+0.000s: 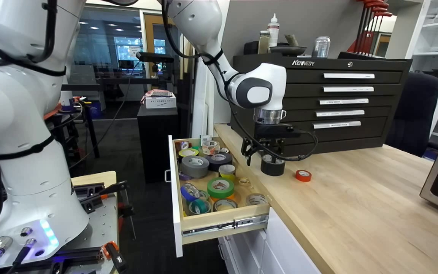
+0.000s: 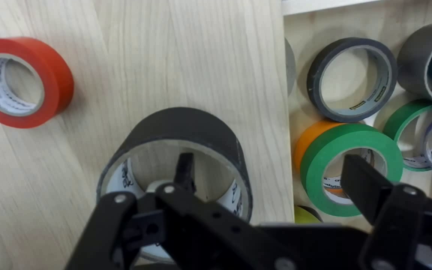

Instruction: Put the black tape in the topmost drawer

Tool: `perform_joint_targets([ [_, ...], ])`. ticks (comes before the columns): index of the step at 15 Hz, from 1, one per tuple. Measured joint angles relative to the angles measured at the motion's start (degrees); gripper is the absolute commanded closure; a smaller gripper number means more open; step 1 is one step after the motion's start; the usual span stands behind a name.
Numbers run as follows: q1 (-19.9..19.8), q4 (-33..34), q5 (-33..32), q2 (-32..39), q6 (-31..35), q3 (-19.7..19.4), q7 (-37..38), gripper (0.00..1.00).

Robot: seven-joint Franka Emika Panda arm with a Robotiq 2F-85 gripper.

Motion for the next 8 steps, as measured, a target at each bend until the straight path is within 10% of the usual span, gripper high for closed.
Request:
perform_joint_targets([
  [8,-0.61,-0.01,0.03,1.35,1.75,0.82,-2.27,0.80],
])
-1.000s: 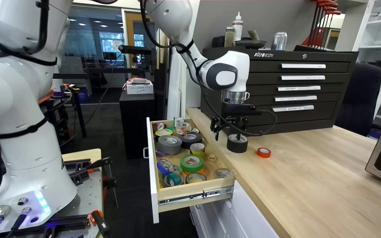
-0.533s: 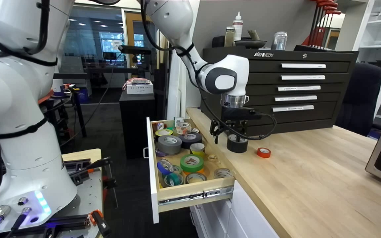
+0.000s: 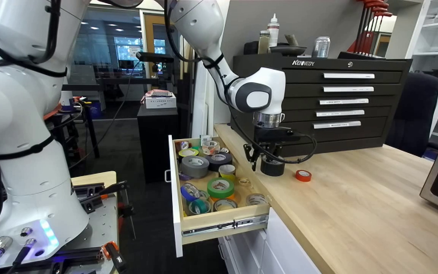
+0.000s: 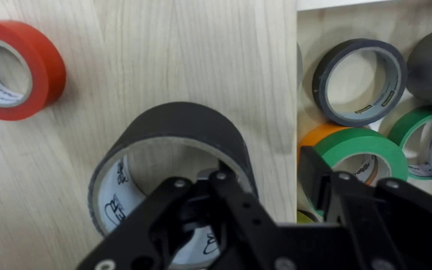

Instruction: Put the black tape in the topmost drawer

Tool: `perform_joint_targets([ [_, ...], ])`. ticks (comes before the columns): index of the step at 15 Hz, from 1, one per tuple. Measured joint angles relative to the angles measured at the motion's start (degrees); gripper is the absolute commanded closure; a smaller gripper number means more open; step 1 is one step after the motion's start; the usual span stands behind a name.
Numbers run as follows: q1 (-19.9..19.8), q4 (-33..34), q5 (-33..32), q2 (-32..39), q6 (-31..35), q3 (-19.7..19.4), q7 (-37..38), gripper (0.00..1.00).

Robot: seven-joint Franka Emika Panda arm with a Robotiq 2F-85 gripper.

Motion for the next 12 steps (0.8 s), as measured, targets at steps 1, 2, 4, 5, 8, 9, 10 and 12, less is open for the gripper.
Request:
perform_joint_targets([
  [1,-0.14,0.01,0.00,-0.01,0.22,0.14,-0.14,0.88],
  [2,-0.26,0.02,0.01,-0.06,0.45,0.27,-0.22,0.93],
  [4,-0.45,0.02,0.20,-0.61,0.64,0.51,-0.27,0.98],
  [5,-0.56,-0.02,0.48,-1.09,0.64,0.65,-0.28,1.00],
  [8,-1.03,-1.21,1.94,-3.50,0.62,1.11,-0.27,0.97],
  [9,-1.15,-2.19,2.63,-4.76,0.62,1.29,-0.27,0.97],
  [10,-1.16,-3.34,3.33,-6.18,0.62,1.41,-0.27,0.97],
  [12,-1.16,-5.90,4.71,-9.20,0.58,1.65,-0.27,0.97],
])
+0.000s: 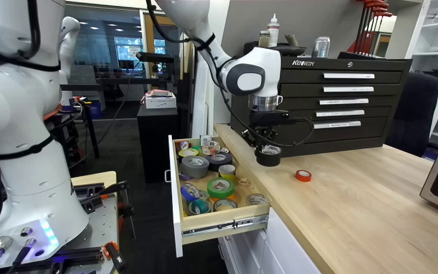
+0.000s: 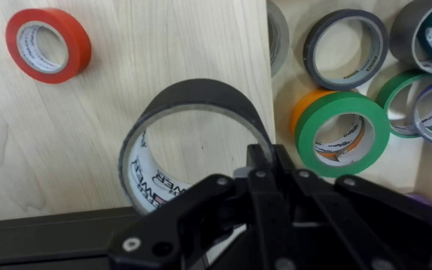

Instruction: Put the black tape in the topmost drawer

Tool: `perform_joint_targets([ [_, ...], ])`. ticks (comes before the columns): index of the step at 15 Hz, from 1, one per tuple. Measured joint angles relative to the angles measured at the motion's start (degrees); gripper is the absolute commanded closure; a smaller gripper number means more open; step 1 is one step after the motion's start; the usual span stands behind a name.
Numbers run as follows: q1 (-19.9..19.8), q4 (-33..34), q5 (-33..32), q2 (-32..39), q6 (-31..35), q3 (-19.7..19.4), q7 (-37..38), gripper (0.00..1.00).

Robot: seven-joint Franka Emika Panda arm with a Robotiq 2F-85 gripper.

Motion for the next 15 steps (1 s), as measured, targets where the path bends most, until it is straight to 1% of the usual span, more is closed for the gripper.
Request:
perform_joint_targets([
  [5,0.65,-9.61,2.75,-10.09,-1.46,0.41,0.24,0.97],
  [9,2.35,-17.47,3.21,-17.07,-3.10,0.14,2.54,0.97],
  [11,3.59,-19.74,3.20,-18.52,-3.10,-0.05,4.46,0.97],
  [15,6.38,-21.17,3.08,-18.47,-3.10,-0.05,6.40,0.97],
])
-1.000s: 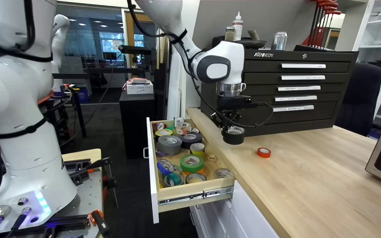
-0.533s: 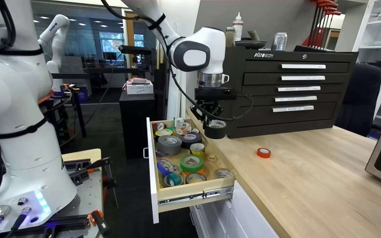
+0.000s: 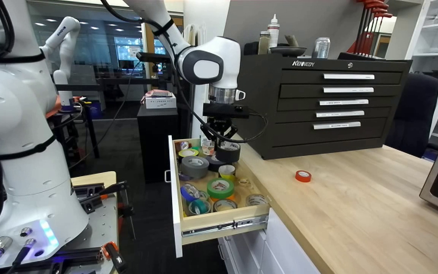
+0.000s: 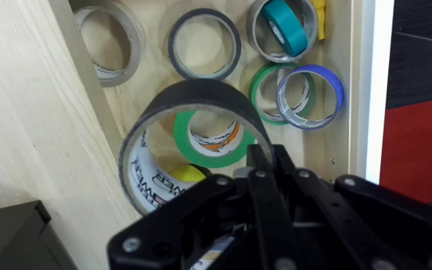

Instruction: Put the black tape in the topmost drawer

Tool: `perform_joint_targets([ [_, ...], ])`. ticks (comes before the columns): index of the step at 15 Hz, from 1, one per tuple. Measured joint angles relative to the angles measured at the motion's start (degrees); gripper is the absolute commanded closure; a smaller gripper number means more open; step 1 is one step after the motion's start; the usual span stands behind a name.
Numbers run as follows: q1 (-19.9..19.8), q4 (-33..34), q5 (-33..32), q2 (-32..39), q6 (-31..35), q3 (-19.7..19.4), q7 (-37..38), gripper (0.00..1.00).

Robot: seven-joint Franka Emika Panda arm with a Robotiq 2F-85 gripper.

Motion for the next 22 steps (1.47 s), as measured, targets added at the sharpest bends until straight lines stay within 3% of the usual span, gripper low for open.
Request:
perform_joint_targets([
  [8,6.42,-0.44,-1.19,1.78,0.00,2.38,0.29,0.97],
  [22,7.44,1.11,-6.36,14.26,4.41,5.90,-1.98,0.97],
])
